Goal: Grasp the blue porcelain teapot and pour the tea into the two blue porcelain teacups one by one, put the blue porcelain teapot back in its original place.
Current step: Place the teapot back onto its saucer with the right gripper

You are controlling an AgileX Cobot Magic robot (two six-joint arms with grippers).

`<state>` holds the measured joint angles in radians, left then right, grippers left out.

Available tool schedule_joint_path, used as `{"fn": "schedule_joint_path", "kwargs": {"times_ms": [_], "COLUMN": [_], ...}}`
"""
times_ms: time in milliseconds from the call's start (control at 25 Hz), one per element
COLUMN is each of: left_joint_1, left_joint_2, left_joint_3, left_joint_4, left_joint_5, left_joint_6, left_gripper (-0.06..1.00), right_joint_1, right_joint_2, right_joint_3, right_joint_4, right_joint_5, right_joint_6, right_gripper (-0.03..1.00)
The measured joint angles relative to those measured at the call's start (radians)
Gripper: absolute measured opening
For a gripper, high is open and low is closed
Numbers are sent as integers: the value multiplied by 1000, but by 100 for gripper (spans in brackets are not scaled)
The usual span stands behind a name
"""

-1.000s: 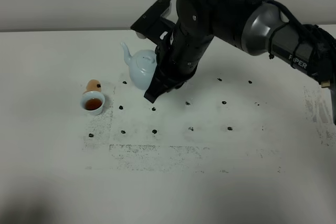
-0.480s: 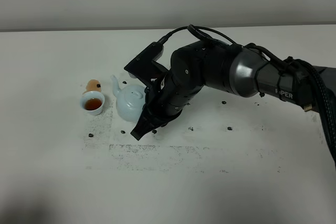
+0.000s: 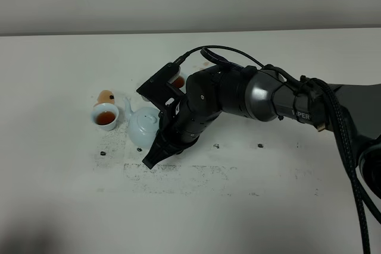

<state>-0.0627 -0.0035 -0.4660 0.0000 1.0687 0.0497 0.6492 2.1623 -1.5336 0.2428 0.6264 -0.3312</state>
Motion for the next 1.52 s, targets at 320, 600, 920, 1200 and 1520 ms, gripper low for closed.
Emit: {"fn": "schedule_joint_path", "kwargs": {"times_ms": [320,600,920,1200,1520], "left_joint_1": [0,0,0,0,0], "left_joint_2": [0,0,0,0,0], "left_joint_3": [0,0,0,0,0], "left_joint_4": [0,0,0,0,0], "left_joint_5": [0,0,0,0,0], "left_joint_6": [0,0,0,-1,-1], "left_gripper": [66,66,66,66,66], "right_joint_1": [7,-1,-110,-239,-305], "right_joint_2": [0,-75,-306,-462,-471], "right_joint_3": [0,0,169,374,486], "right_joint_4": [9,3,-76,-83,-82], "right_joint_5": [-16,53,90,69,40], "right_joint_6": [0,0,84,140,172], "right_gripper": [9,9,9,9,9]}}
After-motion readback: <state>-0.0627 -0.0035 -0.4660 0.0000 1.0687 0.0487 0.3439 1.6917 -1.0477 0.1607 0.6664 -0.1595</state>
